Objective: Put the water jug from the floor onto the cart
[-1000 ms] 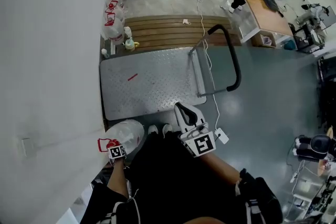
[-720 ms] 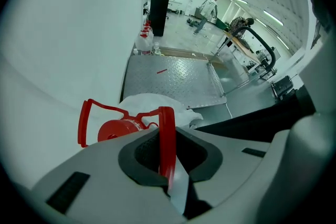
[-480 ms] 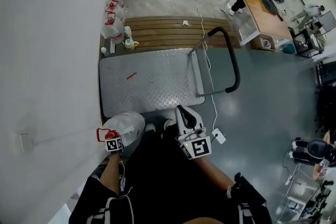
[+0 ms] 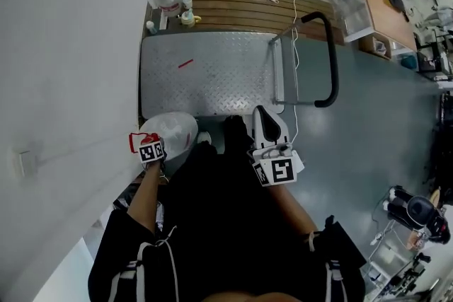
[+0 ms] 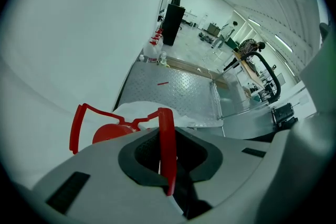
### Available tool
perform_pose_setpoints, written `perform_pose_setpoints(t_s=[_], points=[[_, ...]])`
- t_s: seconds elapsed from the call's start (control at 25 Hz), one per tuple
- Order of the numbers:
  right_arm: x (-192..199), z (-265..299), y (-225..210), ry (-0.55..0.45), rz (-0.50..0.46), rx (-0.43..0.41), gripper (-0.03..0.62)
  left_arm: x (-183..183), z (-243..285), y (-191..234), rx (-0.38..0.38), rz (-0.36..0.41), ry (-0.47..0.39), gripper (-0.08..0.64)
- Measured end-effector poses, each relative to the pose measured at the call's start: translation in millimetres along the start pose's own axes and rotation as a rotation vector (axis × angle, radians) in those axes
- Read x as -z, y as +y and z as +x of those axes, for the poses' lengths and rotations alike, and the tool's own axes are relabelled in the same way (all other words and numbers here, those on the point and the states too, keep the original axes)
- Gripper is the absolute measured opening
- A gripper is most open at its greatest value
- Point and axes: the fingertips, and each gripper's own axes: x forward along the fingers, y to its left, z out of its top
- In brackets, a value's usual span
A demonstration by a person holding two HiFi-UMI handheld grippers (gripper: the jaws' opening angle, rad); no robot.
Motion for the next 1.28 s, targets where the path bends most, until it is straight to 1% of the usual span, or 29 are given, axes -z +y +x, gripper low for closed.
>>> perform_pose_setpoints(t_s=[0.12, 0.2, 0.4, 0.56, 0.68, 0.84, 1.0, 1.04, 1.16, 1.28], points=[[-6.4, 13.7, -17.5, -0.011, 0.006, -0.021, 0.018, -22.5, -0.6, -16.2, -0.008, -0.001, -0.009, 0.052], [-6.9, 20.4, -35.6, -0.011, 0.021, -0.019, 0.018, -38.3, 0.5, -27.7, -0.014, 0.006, -0.011, 0.052], [-8.6, 41.7, -89.0, -0.017, 0.054, -0.013, 0.018, -92.6, 6.9, -51.2, -0.042, 0.033, -0.035, 0.052], [-11.8, 52.5, -126.1, -0.018, 0.077, -0.034, 0.018, -133.5, 10.4, -76.4, -0.066, 0.045, -0.065, 0.052], [-7.3, 62.2, -146.1, -0.008, 0.089, -0.055, 0.018, -165.3, 20.6, -97.1, -0.066, 0.043, -0.096, 0.054], [1.1, 73.4, -163.2, 0.023, 0.088, -0.072, 0.018, -207.5, 38.8, -125.2, -0.035, 0.031, -0.138, 0.054], [-6.7, 87.0, -173.6, 0.023, 0.055, -0.049, 0.018, -250.8, 66.6, -152.9, 0.003, 0.054, -0.152, 0.054], [-8.5, 89.7, -172.5, 0.024, 0.048, -0.044, 0.018, -253.2, 72.4, -155.5, 0.012, 0.056, -0.144, 0.054], [-15.8, 91.7, -164.2, 0.036, 0.062, -0.031, 0.018, -241.8, 77.1, -156.3, 0.009, 0.072, -0.092, 0.054], [-26.9, 94.4, -171.1, 0.022, 0.039, 0.012, 0.018, -262.4, 98.0, -177.9, 0.031, 0.126, -0.072, 0.055]])
